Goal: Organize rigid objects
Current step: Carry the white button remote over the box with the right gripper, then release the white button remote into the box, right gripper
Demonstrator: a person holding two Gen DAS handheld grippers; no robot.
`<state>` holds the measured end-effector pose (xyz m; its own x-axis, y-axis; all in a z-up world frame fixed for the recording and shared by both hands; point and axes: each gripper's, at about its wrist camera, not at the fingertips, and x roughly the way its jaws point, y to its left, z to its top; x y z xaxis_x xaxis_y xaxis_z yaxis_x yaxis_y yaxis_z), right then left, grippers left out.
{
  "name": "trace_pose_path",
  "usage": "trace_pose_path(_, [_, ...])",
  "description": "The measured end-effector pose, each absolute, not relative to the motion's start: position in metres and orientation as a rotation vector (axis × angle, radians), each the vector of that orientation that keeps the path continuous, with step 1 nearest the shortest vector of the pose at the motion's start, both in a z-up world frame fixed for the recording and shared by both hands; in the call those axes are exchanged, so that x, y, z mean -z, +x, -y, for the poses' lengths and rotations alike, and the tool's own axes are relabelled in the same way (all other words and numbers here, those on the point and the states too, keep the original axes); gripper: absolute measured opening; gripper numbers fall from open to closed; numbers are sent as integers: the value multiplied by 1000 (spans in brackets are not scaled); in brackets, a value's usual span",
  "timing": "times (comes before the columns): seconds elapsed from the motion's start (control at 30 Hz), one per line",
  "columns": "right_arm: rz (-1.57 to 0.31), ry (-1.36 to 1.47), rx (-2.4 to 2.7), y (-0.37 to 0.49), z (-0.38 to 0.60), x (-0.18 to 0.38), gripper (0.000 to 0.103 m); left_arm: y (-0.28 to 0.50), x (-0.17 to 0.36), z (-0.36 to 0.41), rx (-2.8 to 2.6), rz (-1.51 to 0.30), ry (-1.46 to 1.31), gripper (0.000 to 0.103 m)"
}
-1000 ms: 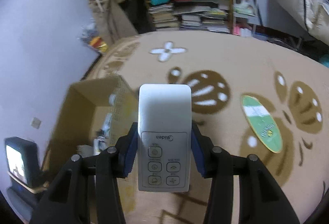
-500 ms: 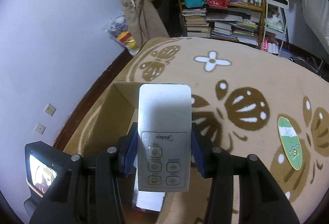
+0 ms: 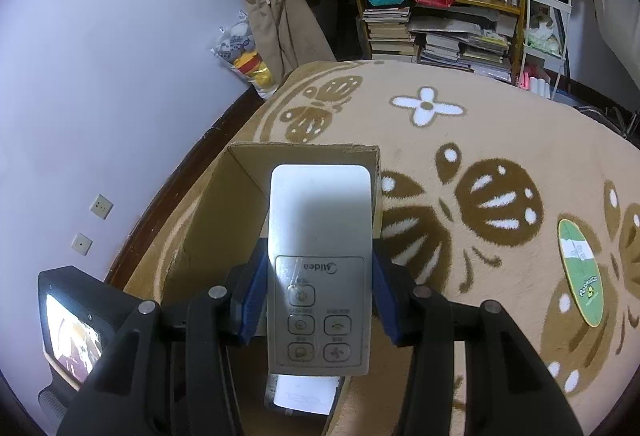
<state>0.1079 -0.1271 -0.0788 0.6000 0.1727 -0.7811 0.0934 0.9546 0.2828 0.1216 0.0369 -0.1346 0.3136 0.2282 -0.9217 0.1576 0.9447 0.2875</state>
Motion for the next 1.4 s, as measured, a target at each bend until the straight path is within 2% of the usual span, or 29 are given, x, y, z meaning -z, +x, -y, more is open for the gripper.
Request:
trace_pose_path(1.1, [-937,303,-79,102,124,81,52,122,135,-36,-49,-1259,353,23])
trace_pose_path(1.17, [-923,308,-85,101,127,76,55,122,135,-36,-48,-1260,351,23])
trace_pose_path(1.23, [-914,312,-88,101,131,71,69,122,135,-36,-47,-1260,351,23])
trace_pose_path(1.37, [-892,280,-59,100,142,63,82,122,138,-36,-50,-1261,354,23])
trace_pose_path(1.4, [-893,270,-44,100,146,62,88,123,138,-36,-51,-1262,354,23])
